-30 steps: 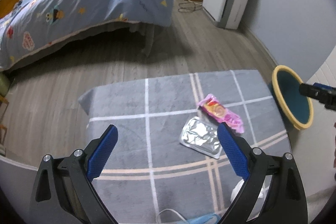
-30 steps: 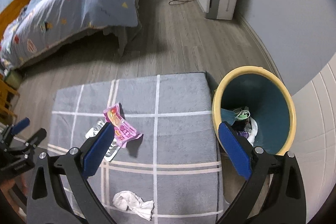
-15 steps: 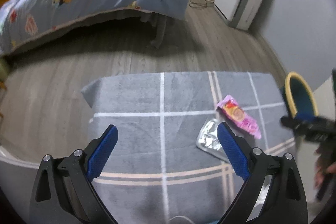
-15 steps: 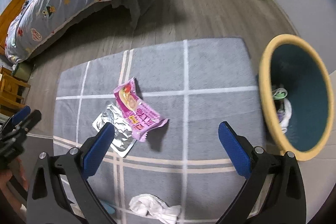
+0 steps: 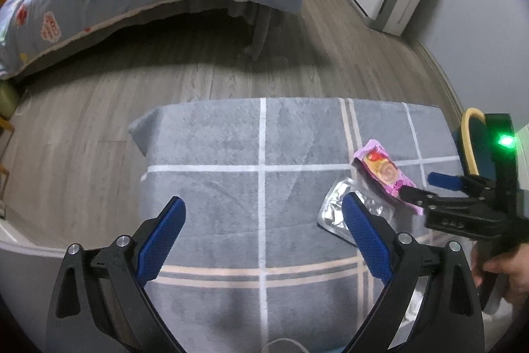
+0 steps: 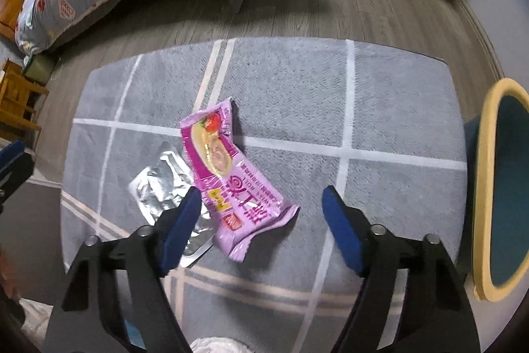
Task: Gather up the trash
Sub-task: 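Grasp the pink snack wrapper with the right gripper while the left grasps the silver blister pack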
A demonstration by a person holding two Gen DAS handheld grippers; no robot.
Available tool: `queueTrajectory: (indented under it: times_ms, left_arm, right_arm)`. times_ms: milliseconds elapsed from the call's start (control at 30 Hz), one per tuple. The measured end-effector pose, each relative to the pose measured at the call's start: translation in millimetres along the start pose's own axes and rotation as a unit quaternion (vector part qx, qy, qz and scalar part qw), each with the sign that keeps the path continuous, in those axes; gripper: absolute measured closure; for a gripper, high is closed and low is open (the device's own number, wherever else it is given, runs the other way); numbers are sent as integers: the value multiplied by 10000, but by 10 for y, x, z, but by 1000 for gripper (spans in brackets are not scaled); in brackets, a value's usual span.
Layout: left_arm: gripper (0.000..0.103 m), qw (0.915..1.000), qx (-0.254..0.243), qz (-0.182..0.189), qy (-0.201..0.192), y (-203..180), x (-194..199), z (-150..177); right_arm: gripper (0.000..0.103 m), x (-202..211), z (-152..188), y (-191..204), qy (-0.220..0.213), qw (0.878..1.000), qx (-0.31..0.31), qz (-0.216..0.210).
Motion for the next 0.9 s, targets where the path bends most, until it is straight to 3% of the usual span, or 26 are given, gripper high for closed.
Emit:
queueTrajectory:
  times_ms: [100,233,333,567,667,800,900]
  left_arm:
    - [9,9999,-122,-32,93,-65,-70,-10]
    - [9,9994,-273,-47,200,-183,-162,-34]
    - [9,9991,-338,-32,269,-286,-224,-45]
    - [9,9982,-306,-33,524,-695,-437,1]
    - [9,9989,87,-58,452,-876,-495,6]
    - [9,9960,717,193,490,-1099,-618,47]
    - [9,9893,1302,-86,660,-1119,-729,123]
  right_arm:
    - [49,-134,31,-13,179,9998,70,64]
    - [84,-67,45,-65,117,9998,132,52]
    - [98,33,52,-176,84,10000,-15,0]
    - [98,710,19,-590,-164,9995,-247,90]
    - [98,980,65,-796,-426,9988,-168,181]
    - [98,1034,82,-1014,-487,9979,-416,-21]
    - [98,1035,50,-1122,-606,9977,-299,102]
Point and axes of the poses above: each gripper's, at about its wrist camera, not at the fingertips, and x roughly against the way its jaws point, y to its left, z to its underside, the point moved 3 cm from there along -x, roughly the way its jaws point, and after that the axes turned 12 degrees about -x, right-handed, at the moved point
